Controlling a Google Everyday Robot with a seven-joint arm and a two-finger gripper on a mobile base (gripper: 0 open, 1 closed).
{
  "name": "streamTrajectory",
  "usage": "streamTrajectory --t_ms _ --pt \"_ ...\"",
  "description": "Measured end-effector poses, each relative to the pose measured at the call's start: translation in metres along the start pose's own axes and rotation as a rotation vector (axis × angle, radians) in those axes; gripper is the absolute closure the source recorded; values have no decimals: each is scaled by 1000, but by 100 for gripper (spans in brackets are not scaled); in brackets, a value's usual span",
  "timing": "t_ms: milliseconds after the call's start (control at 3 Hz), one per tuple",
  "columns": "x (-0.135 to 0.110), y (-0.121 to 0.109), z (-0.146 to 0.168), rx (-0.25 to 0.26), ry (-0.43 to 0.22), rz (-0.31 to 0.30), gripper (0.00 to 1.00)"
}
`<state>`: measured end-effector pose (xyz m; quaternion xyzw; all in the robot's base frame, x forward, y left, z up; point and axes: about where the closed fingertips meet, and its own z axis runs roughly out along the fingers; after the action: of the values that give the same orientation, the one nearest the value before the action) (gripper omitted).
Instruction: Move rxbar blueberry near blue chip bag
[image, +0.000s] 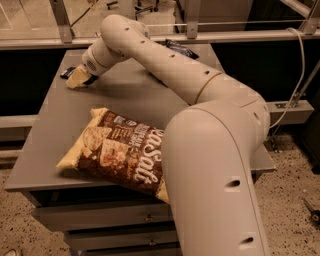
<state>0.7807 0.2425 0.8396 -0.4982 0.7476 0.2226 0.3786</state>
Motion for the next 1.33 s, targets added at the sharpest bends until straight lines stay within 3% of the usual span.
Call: streamTrajectory --t_ms 667,1000,1333 --pt "-10 0 -5 -6 -30 6 87" --pt "-24 -1 -19 -11 -57 -29 100" --pt "-31 -3 -39 -12 -45 -117 100"
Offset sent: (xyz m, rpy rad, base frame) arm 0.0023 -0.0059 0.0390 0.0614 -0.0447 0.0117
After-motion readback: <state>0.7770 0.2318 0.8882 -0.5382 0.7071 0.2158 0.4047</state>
